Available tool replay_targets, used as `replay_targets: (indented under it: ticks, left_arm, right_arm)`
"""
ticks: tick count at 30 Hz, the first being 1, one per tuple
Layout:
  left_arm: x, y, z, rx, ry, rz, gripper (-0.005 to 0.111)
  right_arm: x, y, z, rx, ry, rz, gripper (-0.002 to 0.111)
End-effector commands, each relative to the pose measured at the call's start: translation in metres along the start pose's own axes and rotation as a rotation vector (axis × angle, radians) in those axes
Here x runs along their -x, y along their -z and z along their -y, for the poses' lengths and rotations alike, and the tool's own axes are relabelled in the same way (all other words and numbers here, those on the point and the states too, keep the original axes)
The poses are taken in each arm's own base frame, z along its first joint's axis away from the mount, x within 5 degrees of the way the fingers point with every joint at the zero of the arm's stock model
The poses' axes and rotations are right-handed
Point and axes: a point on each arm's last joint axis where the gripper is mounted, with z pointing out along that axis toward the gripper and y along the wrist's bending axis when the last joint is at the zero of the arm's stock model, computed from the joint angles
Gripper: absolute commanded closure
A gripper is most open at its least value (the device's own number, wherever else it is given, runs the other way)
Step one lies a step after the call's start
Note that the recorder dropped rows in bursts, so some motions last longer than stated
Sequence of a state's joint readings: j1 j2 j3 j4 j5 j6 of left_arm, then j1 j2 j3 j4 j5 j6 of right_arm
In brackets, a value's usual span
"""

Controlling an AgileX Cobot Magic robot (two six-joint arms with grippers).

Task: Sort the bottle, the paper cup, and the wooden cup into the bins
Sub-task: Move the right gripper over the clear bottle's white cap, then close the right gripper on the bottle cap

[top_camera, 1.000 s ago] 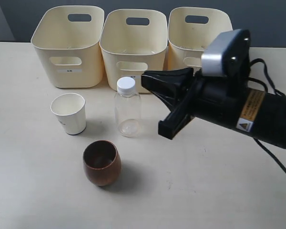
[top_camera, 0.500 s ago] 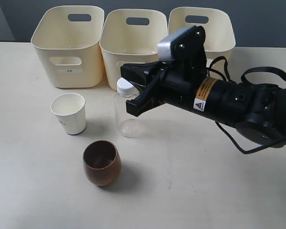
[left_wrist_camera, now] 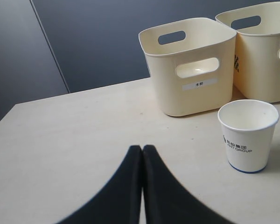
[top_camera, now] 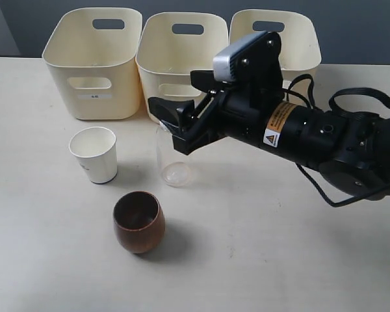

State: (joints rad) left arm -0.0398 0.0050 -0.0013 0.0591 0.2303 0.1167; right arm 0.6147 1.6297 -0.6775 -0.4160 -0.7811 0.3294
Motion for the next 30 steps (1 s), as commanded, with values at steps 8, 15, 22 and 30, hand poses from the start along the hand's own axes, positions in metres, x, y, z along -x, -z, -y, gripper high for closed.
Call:
replay_targets:
  ticks: [8,15,22,30]
  left_arm:
    - [0.0,0.0,0.0,0.0,-0.004,0.01,0.107]
    - [0.0,0.0,0.0,0.0,-0.004,0.01,0.107]
    - [0.0,0.0,0.0,0.0,-0.004,0.01,0.107]
    - [0.0,0.0,0.0,-0.001,-0.004,0.008,0.107]
  right_arm:
    - [-0.004,-0.003,0.0,-0.001,0.035,-0.009,0.034]
    - [-0.023,-0.019,0.006,0.0,0.016,0.002,0.034]
    - [-0.037,-0.038,0.012,-0.008,0.002,-0.03,0.034]
    - [-0.049,-0.05,0.016,-0.014,-0.008,-0.054,0.034]
